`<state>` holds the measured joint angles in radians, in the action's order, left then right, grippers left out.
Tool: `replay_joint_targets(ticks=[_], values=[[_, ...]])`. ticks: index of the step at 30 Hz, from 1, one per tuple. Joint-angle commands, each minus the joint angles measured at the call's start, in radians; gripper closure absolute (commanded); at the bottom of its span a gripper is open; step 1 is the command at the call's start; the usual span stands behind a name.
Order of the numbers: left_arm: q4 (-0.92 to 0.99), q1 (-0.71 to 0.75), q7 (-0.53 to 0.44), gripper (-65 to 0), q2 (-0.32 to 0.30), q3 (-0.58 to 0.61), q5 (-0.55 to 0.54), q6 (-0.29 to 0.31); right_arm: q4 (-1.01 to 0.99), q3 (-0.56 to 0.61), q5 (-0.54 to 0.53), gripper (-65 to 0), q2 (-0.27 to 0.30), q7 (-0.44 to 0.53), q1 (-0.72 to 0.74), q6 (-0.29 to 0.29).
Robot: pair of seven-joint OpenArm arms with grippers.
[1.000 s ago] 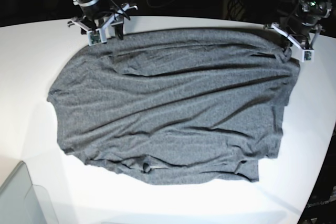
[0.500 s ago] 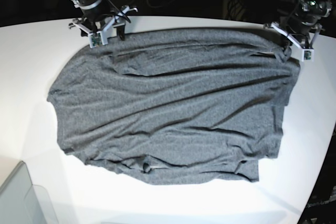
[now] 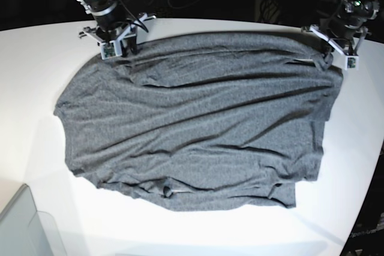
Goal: Layout the t-shirt on the table in an organized manner, then fold the t-shirt properly
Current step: 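Grasp the shirt edge with the right gripper beside the collar, then pull the held shirt edge with both grippers away from each other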
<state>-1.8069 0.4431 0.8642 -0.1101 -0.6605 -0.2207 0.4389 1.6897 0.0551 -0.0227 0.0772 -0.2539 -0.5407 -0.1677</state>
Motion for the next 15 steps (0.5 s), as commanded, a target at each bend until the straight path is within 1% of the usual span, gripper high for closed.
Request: replay_joint_targets(ticks=[1, 4, 5, 15], values=[[-0.02, 0.004, -0.015, -0.2, -0.009, -0.005, -0.004, 0.001, -0.006, 0.001, 0.0, -9.8, 0.002, -0.052, -0.015, -0.003], [-0.02, 0.004, -0.015, -0.2, -0.009, -0.005, -0.012, 0.001, 0.003, 0.001, 0.0, -1.1, 0.002, -0.052, -0.015, -0.003], [-0.021, 0.004, -0.015, -0.2, -0.009, -0.006, -0.012, 0.001, 0.008, 0.001, 0.0, 0.0, 0.002, -0.052, -0.015, -0.003], [-0.115, -0.003, -0.017, -0.2, -0.007, -0.006, -0.013, 0.001, 0.158, -0.002, -0.004, 0.0, 0.002, -0.051, -0.02, -0.003]])
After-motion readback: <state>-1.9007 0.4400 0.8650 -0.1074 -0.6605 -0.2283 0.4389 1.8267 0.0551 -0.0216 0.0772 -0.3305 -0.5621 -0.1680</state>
